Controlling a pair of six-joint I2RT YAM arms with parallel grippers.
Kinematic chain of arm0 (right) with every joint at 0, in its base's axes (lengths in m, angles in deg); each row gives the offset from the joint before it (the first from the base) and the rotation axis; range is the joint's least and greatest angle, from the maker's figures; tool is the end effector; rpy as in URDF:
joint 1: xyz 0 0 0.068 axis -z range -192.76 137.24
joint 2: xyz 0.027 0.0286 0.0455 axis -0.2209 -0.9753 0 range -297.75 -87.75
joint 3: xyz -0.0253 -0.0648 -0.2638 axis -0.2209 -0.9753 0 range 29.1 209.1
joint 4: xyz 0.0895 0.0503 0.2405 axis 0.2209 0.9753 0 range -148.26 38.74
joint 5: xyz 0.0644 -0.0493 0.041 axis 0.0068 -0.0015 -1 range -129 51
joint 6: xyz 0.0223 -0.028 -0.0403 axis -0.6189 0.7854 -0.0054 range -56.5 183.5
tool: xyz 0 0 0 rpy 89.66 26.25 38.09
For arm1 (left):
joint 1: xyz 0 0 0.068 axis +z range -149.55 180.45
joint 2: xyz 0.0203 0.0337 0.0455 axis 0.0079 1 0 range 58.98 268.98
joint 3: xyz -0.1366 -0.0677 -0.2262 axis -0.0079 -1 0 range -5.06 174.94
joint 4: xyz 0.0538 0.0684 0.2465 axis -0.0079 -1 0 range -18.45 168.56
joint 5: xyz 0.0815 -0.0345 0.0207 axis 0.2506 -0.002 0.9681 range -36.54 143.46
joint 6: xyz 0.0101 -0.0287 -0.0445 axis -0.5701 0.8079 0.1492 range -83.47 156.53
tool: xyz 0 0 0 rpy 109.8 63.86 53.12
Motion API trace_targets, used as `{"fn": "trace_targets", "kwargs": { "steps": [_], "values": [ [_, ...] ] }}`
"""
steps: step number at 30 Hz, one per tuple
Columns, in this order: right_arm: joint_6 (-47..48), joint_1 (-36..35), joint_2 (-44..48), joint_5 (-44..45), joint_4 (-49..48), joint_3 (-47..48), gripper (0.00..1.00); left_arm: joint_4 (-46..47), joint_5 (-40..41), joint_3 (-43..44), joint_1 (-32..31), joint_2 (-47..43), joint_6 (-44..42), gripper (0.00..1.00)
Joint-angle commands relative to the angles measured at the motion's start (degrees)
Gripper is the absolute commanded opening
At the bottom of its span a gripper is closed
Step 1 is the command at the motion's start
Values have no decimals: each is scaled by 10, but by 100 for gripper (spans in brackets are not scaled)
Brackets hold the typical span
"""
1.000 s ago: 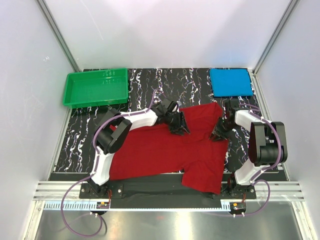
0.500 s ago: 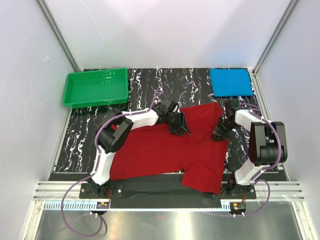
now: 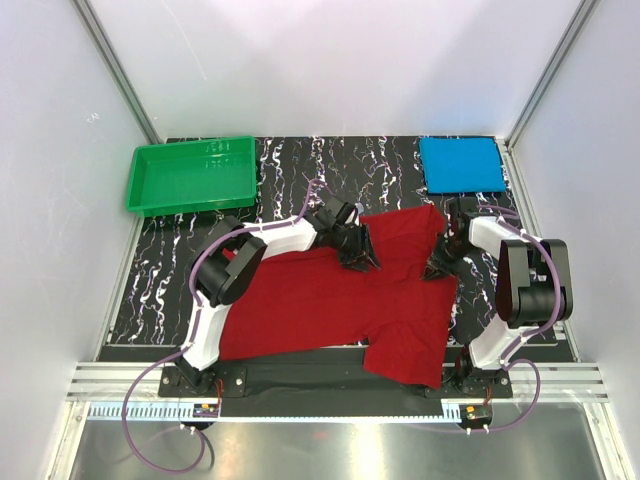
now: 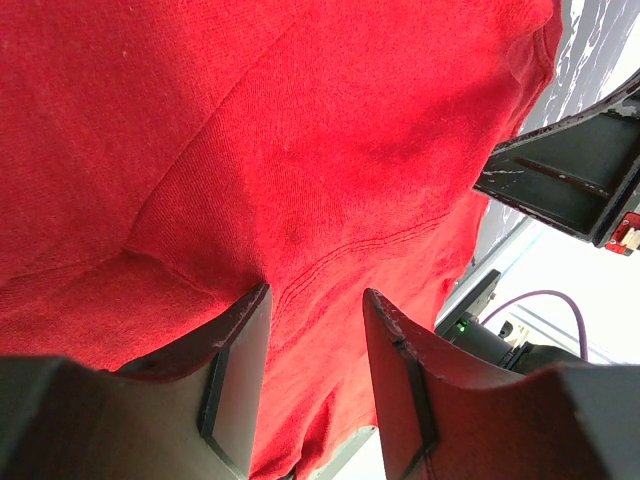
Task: Fold and stack the t-shirts
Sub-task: Fold the tshirt
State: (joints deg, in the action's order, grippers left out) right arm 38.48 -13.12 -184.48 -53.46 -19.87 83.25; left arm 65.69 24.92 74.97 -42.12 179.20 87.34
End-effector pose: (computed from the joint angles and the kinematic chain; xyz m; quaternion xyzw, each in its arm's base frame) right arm 0.2890 0.0107 0.1470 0.2015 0.9683 0.1396 0.0487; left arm 0.3140 -0.3116 0.1453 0.0119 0.9224 -0.3838 0.0406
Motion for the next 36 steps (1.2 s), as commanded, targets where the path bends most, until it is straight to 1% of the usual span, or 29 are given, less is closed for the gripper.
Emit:
{"fn": "trace_targets", "kwargs": {
  "steps": [1,5,10,15,21,23,29,36],
  "values": [
    [8,0,0,3,-2,13,12,8,-16,22,3,1,-5,47],
    [6,0,13,6,15,15,4,1,-15,26,3,4,-6,47],
    [13,0,45,32,47,17,1,-8,-12,30,3,12,-8,47],
    [27,0,62,51,78,37,0,-23,-8,36,3,21,-11,47],
    [37,0,59,71,94,43,0,-44,1,43,3,18,-27,47],
    [39,0,57,68,97,41,0,-58,4,45,3,12,-40,47],
    [44,0,56,77,98,30,0,-93,34,38,3,-43,-67,51],
    [44,0,32,63,88,32,2,-103,23,14,0,-52,-48,52]
  ]
}}
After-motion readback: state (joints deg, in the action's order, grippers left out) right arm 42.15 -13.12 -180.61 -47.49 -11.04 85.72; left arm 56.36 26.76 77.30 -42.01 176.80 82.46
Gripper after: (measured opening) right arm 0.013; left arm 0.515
